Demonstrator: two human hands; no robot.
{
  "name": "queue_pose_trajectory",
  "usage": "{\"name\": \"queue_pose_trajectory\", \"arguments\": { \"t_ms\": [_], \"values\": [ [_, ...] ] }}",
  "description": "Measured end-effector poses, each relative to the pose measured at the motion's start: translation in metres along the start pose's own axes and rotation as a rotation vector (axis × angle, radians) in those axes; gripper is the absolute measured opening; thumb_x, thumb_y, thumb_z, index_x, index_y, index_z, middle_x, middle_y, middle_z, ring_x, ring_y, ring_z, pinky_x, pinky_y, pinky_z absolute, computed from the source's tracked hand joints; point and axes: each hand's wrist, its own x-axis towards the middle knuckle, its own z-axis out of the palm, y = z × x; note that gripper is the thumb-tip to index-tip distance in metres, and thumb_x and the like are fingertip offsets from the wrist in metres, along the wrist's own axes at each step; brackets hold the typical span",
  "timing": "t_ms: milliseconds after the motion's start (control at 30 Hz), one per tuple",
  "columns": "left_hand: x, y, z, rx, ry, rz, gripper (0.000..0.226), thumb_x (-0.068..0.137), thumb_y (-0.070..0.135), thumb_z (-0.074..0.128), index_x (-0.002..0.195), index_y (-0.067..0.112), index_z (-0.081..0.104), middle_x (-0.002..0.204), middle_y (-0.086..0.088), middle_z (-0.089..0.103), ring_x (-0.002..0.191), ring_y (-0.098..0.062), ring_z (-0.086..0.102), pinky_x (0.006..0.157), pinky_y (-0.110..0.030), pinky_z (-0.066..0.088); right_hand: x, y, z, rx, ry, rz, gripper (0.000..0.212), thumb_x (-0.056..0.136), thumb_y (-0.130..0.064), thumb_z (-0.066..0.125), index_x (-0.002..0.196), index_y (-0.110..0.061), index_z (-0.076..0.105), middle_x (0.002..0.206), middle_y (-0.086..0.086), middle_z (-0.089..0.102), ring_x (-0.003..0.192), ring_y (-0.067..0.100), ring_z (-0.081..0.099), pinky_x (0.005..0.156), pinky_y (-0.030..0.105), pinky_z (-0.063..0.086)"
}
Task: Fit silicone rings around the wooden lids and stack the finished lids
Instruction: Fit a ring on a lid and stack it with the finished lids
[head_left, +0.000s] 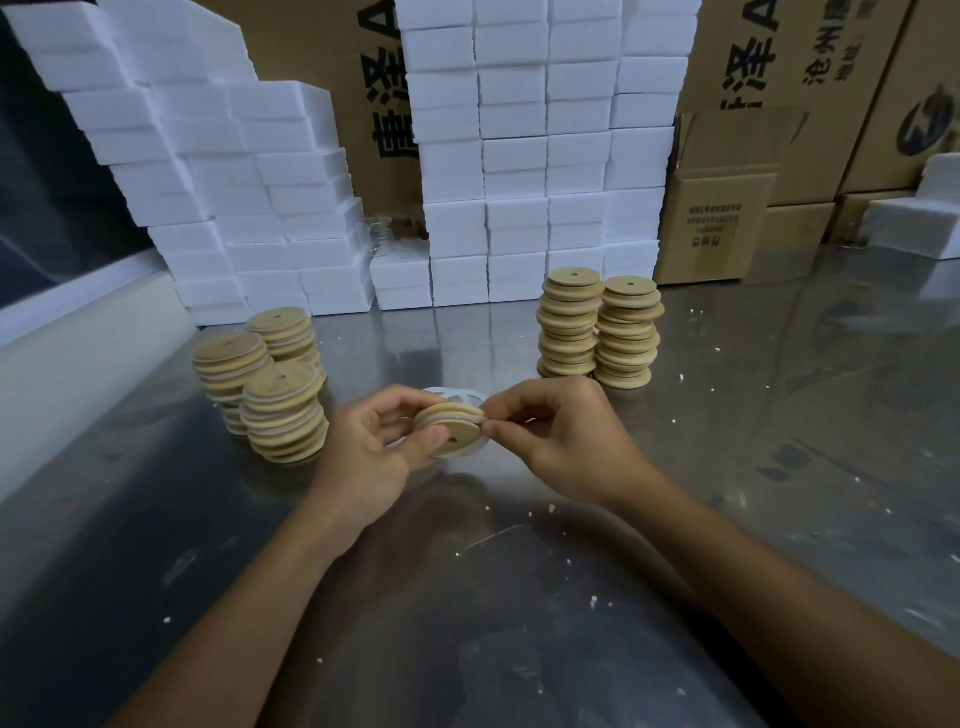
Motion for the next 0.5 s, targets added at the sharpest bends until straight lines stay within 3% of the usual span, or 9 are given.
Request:
{"name": "queue_pose_trajectory", "arguments": {
  "t_ms": [167, 333, 433, 500],
  "values": [
    [-0.0011, 0.0004, 0.0023, -0.112, 0.004, -0.05, 0.023, 0.079, -0.005, 0.07, 0.093, 0.012, 0.069, 0.092, -0.003, 0.076, 0.089, -0.021, 0.073, 0.072, -0.034, 0.061, -0.0001, 0.0033, -0.0025, 0.032, -0.037, 0.014, 0.007, 0.085, -0.008, 0.076, 0.091, -0.005, 0.077, 0.087, 0.0, 0.077, 0.08, 0.01, 0.073, 0.078, 0.028, 0.06],
    [-0.0011, 0.0011, 0.0039, -0.273, 0.027, -0.118, 0.024, 0.07, 0.007, 0.072, 0.093, 0.007, 0.064, 0.093, -0.004, 0.075, 0.093, -0.022, 0.072, 0.071, -0.035, 0.06, -0.0034, 0.0091, -0.0002, 0.02, -0.011, 0.019, 0.004, 0.086, -0.013, 0.075, 0.088, -0.01, 0.075, 0.087, -0.003, 0.076, 0.076, 0.009, 0.072, 0.074, 0.029, 0.06],
    [-0.0021, 0.0015, 0.0053, -0.237, 0.003, -0.123, 0.023, 0.073, 0.005, 0.074, 0.093, 0.008, 0.062, 0.095, -0.004, 0.075, 0.094, -0.023, 0.072, 0.073, -0.035, 0.06, -0.0043, 0.0093, 0.0007, 0.032, 0.045, -0.02, 0.002, 0.086, -0.01, 0.074, 0.087, -0.011, 0.075, 0.088, -0.004, 0.075, 0.077, 0.009, 0.071, 0.071, 0.023, 0.059],
    [-0.0023, 0.0018, 0.0061, -0.083, 0.013, -0.061, 0.023, 0.078, -0.002, 0.074, 0.093, 0.013, 0.064, 0.095, -0.001, 0.075, 0.091, -0.02, 0.072, 0.076, -0.032, 0.06, -0.0045, 0.0072, 0.0008, -0.001, 0.073, -0.067, 0.005, 0.085, -0.008, 0.073, 0.088, -0.011, 0.075, 0.086, -0.005, 0.074, 0.077, 0.008, 0.07, 0.07, 0.023, 0.059]
  ]
}}
